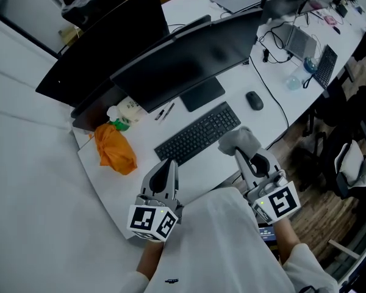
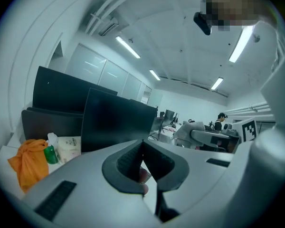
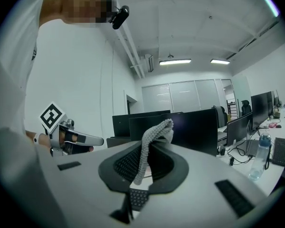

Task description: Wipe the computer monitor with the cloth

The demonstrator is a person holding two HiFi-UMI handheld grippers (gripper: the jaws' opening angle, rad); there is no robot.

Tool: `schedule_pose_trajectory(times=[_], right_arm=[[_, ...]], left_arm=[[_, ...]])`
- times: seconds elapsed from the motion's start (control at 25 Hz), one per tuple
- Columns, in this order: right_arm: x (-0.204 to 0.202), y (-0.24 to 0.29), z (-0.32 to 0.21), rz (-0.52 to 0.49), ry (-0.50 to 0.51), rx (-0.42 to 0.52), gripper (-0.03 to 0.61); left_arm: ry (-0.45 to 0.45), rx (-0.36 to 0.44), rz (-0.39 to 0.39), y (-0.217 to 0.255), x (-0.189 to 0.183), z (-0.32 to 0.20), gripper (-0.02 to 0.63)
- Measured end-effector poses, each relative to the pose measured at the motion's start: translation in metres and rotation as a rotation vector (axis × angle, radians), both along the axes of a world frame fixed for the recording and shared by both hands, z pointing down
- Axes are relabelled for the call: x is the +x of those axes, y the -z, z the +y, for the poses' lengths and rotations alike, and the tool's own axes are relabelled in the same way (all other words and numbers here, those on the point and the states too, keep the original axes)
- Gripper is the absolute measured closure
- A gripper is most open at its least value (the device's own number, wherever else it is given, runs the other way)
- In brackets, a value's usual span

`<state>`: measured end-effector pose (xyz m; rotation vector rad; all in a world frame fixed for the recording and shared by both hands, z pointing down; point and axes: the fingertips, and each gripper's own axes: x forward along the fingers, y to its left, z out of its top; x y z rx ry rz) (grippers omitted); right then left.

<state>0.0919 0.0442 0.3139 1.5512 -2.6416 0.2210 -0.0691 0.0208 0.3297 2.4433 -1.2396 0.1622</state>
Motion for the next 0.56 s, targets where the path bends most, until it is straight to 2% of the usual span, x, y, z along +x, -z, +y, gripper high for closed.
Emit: schedule_pose_trajectory(times=[0.08,0.2,0.56], right_arm=[[-0.002,0.003,-0.002,0.020,0.005,0.005,0.566],[-0.006,0.011,-0.005,0.034,0.026,0.029,0.566],[0.005,0.010,-0.011,-0.020,0.011,0.001,0.566]], left_arm=[[0.000,-0.018,0.005,-0.002,0.000,0.001,0.600],[-0.005,-0.003,-0.001,0.000,0.003,-0.003,0.600],[-0.026,0.000,0.035,0.005,0.026,-0.010,0.600]])
